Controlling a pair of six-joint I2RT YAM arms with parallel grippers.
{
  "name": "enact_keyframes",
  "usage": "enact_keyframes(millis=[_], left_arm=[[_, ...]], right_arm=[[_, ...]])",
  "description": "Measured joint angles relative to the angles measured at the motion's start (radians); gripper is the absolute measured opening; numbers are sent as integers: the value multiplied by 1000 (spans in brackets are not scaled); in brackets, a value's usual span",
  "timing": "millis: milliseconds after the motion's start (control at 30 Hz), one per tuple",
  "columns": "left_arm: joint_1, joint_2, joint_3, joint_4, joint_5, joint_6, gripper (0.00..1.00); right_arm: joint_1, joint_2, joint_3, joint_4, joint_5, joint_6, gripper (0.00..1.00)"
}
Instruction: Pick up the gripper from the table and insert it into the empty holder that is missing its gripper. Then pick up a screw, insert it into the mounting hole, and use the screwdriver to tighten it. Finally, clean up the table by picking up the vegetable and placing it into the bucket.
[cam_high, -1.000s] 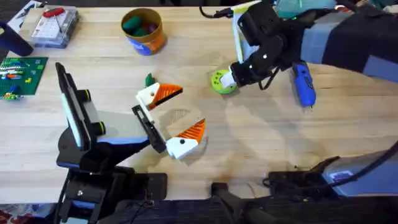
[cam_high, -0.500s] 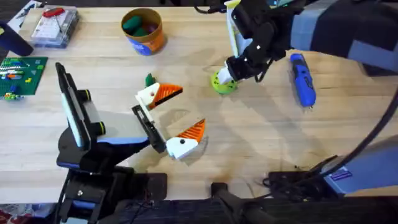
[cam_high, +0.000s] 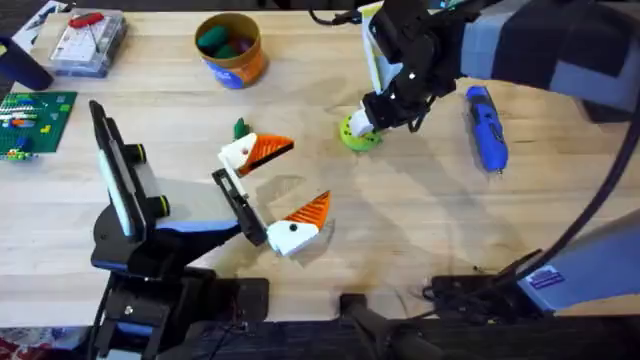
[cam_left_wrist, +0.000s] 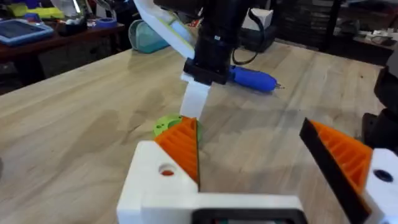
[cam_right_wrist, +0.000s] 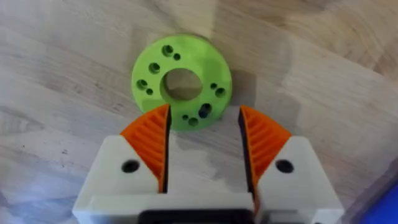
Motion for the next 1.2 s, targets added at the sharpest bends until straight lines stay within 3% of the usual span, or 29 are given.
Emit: enact_keyframes(millis=[433,600,767,900,1200], left_arm=[[0,0,0,0,0,0,991],[0,0,0,0,0,0,991],[0,0,0,0,0,0,991],[0,0,0,0,0,0,991],[0,0,0,0,0,0,991]], right_arm=[[0,15,2,-11,0,0,567],[0,15,2,-11,0,-3,409],[0,15,2,-11,0,-4,348],[0,15,2,-12,0,-3,134],[0,15,2,-11,0,-3,111]])
